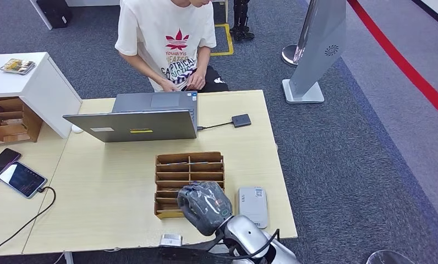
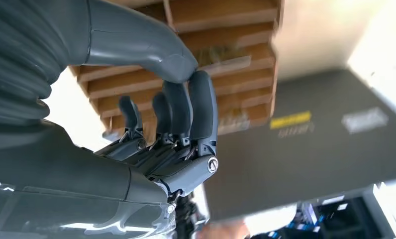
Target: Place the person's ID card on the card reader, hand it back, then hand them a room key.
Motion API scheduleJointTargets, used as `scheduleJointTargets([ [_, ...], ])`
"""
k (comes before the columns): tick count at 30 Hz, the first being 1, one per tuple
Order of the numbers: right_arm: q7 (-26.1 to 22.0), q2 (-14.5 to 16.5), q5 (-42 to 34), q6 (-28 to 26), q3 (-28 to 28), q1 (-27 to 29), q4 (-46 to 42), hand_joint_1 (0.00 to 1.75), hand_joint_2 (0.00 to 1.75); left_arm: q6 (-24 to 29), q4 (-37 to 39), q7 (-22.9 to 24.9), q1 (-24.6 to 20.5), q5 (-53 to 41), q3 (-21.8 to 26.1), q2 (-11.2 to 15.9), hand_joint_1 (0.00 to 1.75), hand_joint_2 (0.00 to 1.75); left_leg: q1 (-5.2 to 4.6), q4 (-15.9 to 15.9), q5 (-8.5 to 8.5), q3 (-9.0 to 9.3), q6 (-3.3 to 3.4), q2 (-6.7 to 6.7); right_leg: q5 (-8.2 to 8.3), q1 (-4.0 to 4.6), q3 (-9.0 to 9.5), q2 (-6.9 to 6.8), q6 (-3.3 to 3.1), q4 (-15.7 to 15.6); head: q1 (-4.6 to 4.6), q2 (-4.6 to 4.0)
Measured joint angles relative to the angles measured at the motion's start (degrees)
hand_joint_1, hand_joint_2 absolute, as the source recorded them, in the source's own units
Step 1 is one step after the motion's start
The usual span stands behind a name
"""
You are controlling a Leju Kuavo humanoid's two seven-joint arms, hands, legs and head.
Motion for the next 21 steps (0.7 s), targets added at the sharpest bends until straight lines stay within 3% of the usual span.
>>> scheduleJointTargets([
  [7,0.2,-1.0,0.0,-0.8,-4.5,0.5,-4.4,0.93,1.75,-0.1,0.0,0.0,0.1,0.7,-0.1,0.0,0.00,1.75,0.00,0.0,0.00,0.00,0.00,0.00,0.00,0.00,-0.01,0.01,0.00,0.0,0.01,0.00],
  [15,0.4,-1.3,0.1,-0.2,-5.9,1.3,-5.4,0.62,1.75,-0.3,0.0,0.0,0.1,1.0,-0.2,0.0,0.00,1.75,0.00,0.0,0.00,0.00,0.00,0.00,0.00,0.00,-0.02,0.01,0.00,0.0,0.00,0.00],
  [21,-0.5,-1.3,-1.4,1.6,-5.9,2.0,-5.5,0.73,1.75,-0.3,0.1,0.0,0.1,1.4,-0.2,0.0,0.00,1.75,0.00,0.0,0.00,-0.01,0.00,0.00,0.00,0.00,-0.02,0.01,0.00,0.0,0.01,0.00],
])
